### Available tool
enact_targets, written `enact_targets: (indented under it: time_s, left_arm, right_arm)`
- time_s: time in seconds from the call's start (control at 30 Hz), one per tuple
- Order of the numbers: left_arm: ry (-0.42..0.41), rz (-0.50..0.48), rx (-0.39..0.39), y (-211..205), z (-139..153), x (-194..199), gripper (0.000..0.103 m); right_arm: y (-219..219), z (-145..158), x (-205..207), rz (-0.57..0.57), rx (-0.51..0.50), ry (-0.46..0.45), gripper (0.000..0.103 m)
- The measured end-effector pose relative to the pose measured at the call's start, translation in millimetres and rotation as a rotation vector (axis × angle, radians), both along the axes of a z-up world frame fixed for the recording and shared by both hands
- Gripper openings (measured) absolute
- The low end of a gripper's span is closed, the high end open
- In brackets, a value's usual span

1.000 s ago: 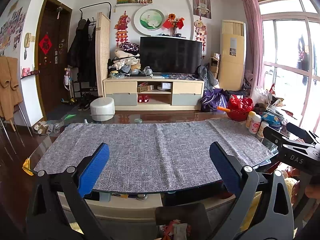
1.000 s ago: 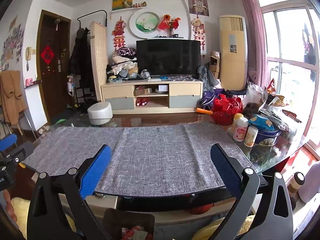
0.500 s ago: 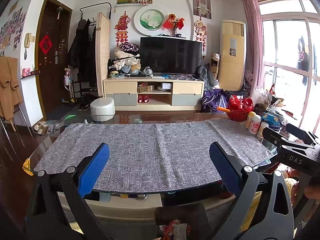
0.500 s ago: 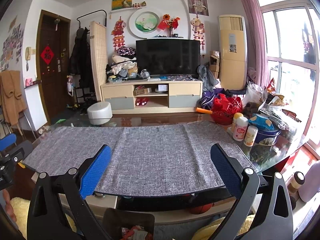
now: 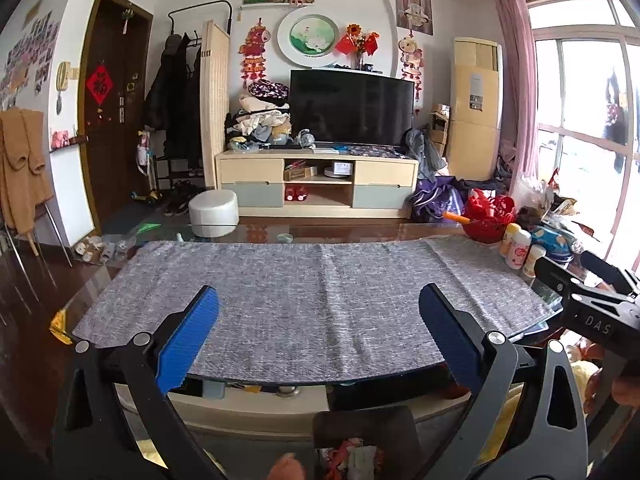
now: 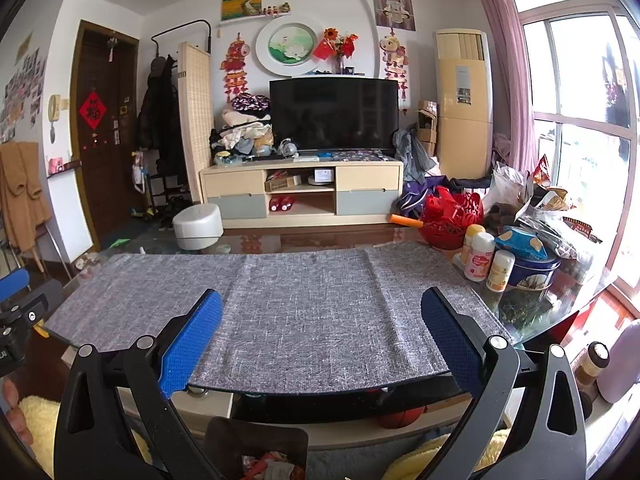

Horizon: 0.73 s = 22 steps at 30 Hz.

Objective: Collect trash

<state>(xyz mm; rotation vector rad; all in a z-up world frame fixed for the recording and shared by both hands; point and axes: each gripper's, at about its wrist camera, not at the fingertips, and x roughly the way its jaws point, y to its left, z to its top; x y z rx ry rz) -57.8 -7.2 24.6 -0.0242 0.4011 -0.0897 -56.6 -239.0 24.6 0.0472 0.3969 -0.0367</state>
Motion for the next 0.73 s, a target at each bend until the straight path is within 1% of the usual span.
enact_targets:
  time_s: [0.1,0.27,0.53,0.73]
  left_arm:
    - [-0.006,-0.025,-0.036,2.8,-1.1,-0.7,0.095]
    - [-0.023,-0.017,-0.011,0.5,-2.7,-2.3,0.095]
    - [-0.006,0.003,0.006,0.0,-2.4,0.5,0.095]
    - [0.01,-0.022,-0.019,1.6,-4.3,2.1,0.095]
  right_arm:
    - [-0.7,-2.1,0.9,-0.003,0.004,0.007,0.1]
    - [-2.2,-4.2,1.4,-0.006,0.009,0.013,0.1]
    - [-2.7,-4.2,2.3,-0.005,0.015,0.017,0.1]
    - [-1.9,-4.9,2.1,-0.005,0.018,0.018,0.1]
